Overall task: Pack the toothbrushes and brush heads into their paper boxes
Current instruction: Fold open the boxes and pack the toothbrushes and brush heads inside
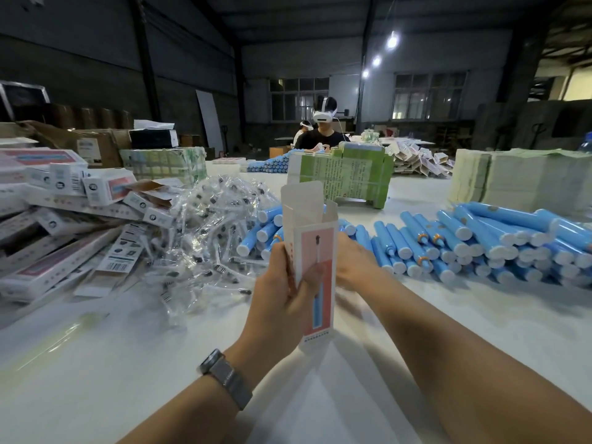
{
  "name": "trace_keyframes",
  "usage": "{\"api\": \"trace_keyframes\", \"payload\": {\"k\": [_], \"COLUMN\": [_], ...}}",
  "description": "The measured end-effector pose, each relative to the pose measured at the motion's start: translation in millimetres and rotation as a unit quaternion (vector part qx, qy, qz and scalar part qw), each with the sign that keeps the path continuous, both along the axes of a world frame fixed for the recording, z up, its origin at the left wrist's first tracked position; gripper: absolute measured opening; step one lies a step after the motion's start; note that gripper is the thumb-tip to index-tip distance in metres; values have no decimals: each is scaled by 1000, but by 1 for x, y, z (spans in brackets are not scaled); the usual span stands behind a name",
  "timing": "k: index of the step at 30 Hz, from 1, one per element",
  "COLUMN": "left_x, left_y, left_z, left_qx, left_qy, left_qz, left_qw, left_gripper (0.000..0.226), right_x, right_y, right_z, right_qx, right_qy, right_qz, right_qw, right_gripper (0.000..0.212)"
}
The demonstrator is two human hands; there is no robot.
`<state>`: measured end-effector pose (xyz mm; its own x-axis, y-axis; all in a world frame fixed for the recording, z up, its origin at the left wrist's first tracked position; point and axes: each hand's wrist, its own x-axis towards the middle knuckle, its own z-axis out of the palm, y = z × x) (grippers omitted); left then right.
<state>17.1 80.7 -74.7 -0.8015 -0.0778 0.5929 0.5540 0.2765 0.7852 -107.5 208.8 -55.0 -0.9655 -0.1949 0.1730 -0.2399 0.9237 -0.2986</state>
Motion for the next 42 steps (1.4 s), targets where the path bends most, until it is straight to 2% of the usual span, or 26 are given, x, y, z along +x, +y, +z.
{"api": "trace_keyframes", "payload": {"k": [2,5,8,9,10,11,13,15,19,20,23,24,27,29,33,35,37,38,40,42], "left_x": [-1,-1,0,0,-1,-1,-1,-1,1,1,2,2,3,4,5,6,7,7,8,8], "left_y": [0,0,0,-1,-1,-1,-2,-3,-4,-4,-3,-3,-2,-2,-1,0,1,1,0,-1], "left_z": [0,-2,-3,-2,-2,-2,-2,-2,-2,-2,-2,-2,-2,-1,-1,1,1,1,1,0], "left_qx": [2,-2,4,6,6,7,5,3,-6,-7,-20,-25,-35,-41,-44,-49,-49,-43,-29,-19], "left_qy": [0,2,-2,-3,-2,-1,2,6,4,2,3,4,6,2,2,8,19,22,20,18], "left_qz": [-4,-19,-30,-31,-31,-30,-29,-32,-44,-47,-49,-48,-38,-31,-22,-27,-30,-31,-38,-54], "left_qw": [1000,1000,1000,999,1000,1000,1000,999,999,999,999,999,999,999,999,998,998,998,999,998], "left_gripper": [29,24,23,23,24,24,25,26,25,25,25,25,24,25,28,30,27,27,33,35], "right_x": [-3,-5,-12,-15,-15,-14,-4,13,64,78,114,123,138,141,134,130,127,126,123,121], "right_y": [-2,-1,5,7,9,11,15,20,31,35,42,44,49,45,35,34,35,35,34,32], "right_z": [4,2,0,-1,0,3,13,29,70,79,101,107,118,116,100,96,91,88,83,79], "right_qx": [-10,-3,-43,-95,-184,-300,-493,-573,-629,-634,-592,-586,-617,-585,-432,-372,-337,-318,-292,-285], "right_qy": [-7,14,8,-10,-37,-68,-114,-97,-30,-13,115,158,194,185,227,248,246,252,270,288], "right_qz": [-38,-82,-110,-113,-111,-107,-89,-33,106,135,182,191,228,251,218,215,239,245,242,247], "right_qw": [999,996,993,989,976,946,858,813,769,761,777,772,727,749,845,868,877,881,885,880], "right_gripper": [15,11,23,24,21,24,35,36,15,16,19,17,9,5,15,42,74,80,74,54]}}
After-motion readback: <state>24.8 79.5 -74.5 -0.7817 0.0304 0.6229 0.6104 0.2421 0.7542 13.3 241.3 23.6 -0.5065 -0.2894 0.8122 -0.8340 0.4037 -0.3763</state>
